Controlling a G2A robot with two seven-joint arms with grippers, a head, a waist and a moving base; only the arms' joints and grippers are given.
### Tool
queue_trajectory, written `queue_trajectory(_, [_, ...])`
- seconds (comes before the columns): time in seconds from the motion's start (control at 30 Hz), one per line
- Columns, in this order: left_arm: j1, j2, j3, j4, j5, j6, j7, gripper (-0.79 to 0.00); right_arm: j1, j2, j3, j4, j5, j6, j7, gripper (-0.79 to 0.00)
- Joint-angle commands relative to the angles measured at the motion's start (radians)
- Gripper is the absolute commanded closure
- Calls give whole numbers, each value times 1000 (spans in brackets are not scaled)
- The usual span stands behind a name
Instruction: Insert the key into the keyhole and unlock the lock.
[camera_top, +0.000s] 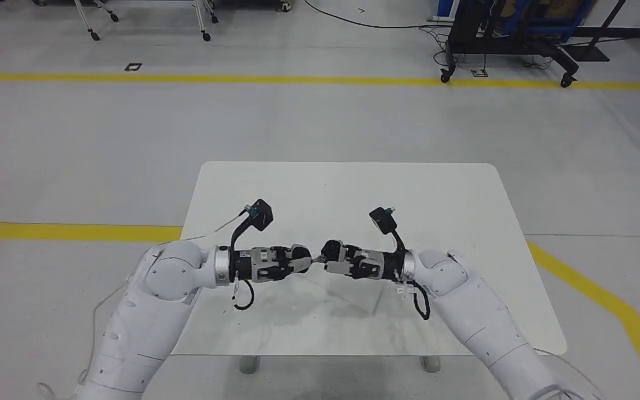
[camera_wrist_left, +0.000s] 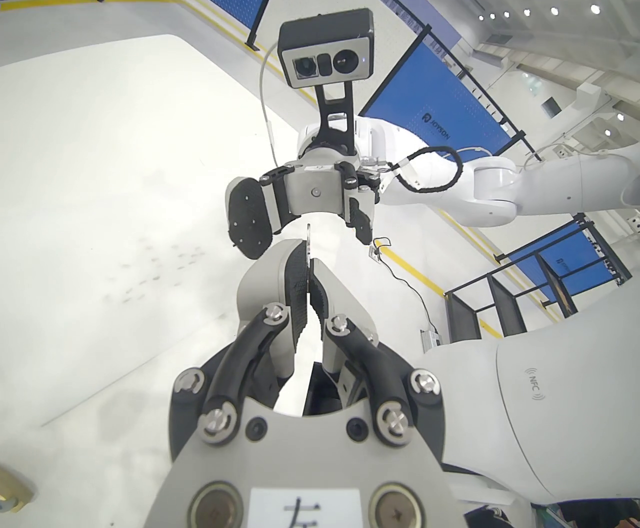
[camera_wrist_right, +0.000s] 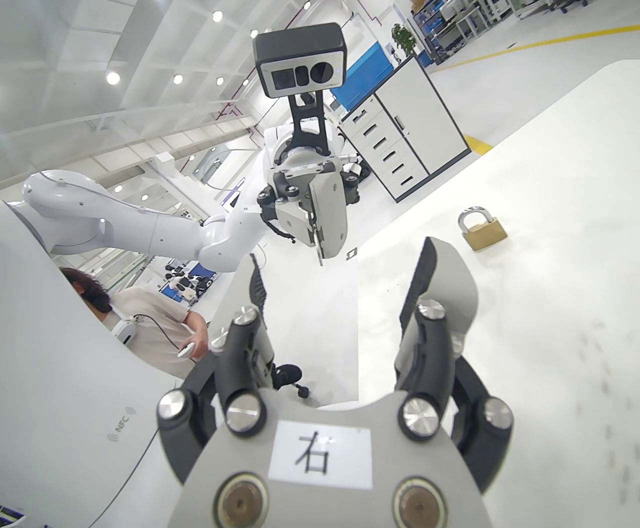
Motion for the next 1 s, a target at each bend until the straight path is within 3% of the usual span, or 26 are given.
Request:
queue_trajectory(0.0, [-7,1,13,2,16,8,-1,0,6,5,-14,-1,7,-3,-5,-271])
queue_trajectory(0.2, [-20,4,36,12,34,20,29,0,26,21,-55,6,32,-10,-12,-169])
queue_trajectory(0.3, [-24,7,39,14,32,20,37,0,34,29,-67,12,46,-13,-15,-172])
queue_trajectory(0.37, [-26,9,41,15,33,22,42,0,39,34,-75,15,54,-16,-17,-111])
queue_trajectory(0.43, [-27,11,44,14,33,23,43,0,43,38,-83,18,67,-18,-19,0])
queue_trajectory(0.77, [-44,20,54,20,21,36,64,0,70,54,-122,32,93,-14,-15,0])
queue_trajectory(0.8, [-44,21,54,22,17,37,68,-92,72,55,-124,33,93,-15,-17,0])
queue_trajectory(0.83, [-45,22,54,23,14,37,68,-274,74,57,-127,34,94,-16,-18,0])
queue_trajectory(0.9, [-46,24,55,24,10,36,67,-785,77,59,-131,36,95,-18,-20,0])
queue_trajectory(0.97, [-43,26,57,25,-14,42,72,-785,80,61,-133,38,96,-21,-23,0])
